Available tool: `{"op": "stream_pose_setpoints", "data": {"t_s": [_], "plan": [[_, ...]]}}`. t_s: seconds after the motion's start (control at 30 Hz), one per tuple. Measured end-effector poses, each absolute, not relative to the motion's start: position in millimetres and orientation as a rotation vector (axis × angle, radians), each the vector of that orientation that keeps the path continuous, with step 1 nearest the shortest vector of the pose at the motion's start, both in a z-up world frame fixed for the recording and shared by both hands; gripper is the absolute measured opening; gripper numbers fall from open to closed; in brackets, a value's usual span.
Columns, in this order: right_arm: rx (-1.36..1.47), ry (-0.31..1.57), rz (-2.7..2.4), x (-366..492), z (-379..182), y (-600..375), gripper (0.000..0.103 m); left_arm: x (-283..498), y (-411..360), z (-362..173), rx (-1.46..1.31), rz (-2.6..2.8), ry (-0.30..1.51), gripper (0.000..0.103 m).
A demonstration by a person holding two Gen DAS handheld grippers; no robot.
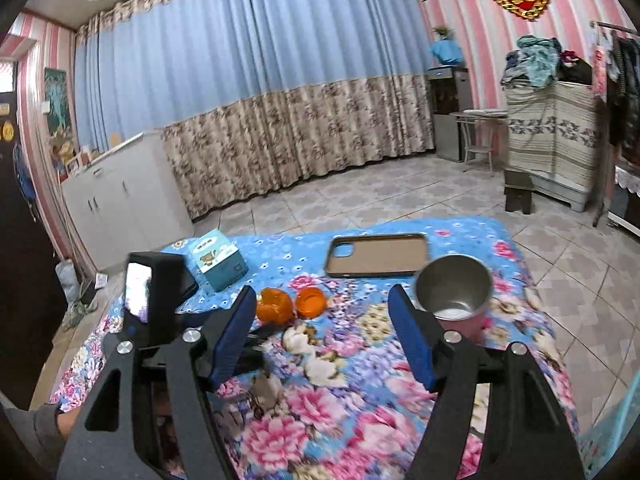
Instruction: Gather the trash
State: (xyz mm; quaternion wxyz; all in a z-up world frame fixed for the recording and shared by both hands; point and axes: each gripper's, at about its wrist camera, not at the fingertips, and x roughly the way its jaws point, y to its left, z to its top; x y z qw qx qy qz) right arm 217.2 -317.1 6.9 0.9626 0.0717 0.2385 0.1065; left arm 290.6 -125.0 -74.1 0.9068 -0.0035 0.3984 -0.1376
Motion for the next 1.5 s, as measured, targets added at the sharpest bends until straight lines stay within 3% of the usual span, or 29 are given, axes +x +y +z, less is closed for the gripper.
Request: {"op": "stream_pose_setpoints", "data": {"t_s": [0.2, 0.23, 0.33, 0.4, 0.8, 0.87, 0.9, 1.0, 1.2, 1.5], "plan": [[0.122, 0.559, 0.195, 235, -8, -321, 0.068, 317, -134, -83, -0.014, -0.264, 0.877, 0.079], [0.118, 0.574, 0.19, 240, -11, -318, 0.068, 318, -136, -83, -0.002, -0.266, 0.874, 0.074], [0.096, 0.623, 0.158, 262, -22, -313, 0.068, 317, -135, -80, 0.022, -0.294, 0.862, 0.041], [0.079, 0.637, 0.146, 274, -24, -305, 0.068, 313, -126, -73, 0.025, -0.287, 0.848, 0.037], [0.064, 0.82, 0.119, 354, -79, -249, 0.068, 272, -34, -9, -0.038, -0.159, 0.692, 0.036], [0.024, 0.858, 0.117, 360, -83, -241, 0.054, 273, -28, -10, -0.056, -0.168, 0.687, 0.036], [-0.012, 0.865, 0.104, 361, -84, -237, 0.039, 274, -27, -10, -0.064, -0.172, 0.692, 0.036], [-0.016, 0.84, 0.137, 349, -75, -236, 0.039, 272, -30, -8, -0.055, -0.193, 0.686, 0.036], [-0.012, 0.632, 0.088, 221, -7, -293, 0.039, 235, -61, 9, -0.059, -0.277, 0.649, 0.036], [0.001, 0.531, -0.264, 31, 42, -487, 0.039, 118, -262, 36, -0.015, -0.641, 0.63, 0.036]]}}
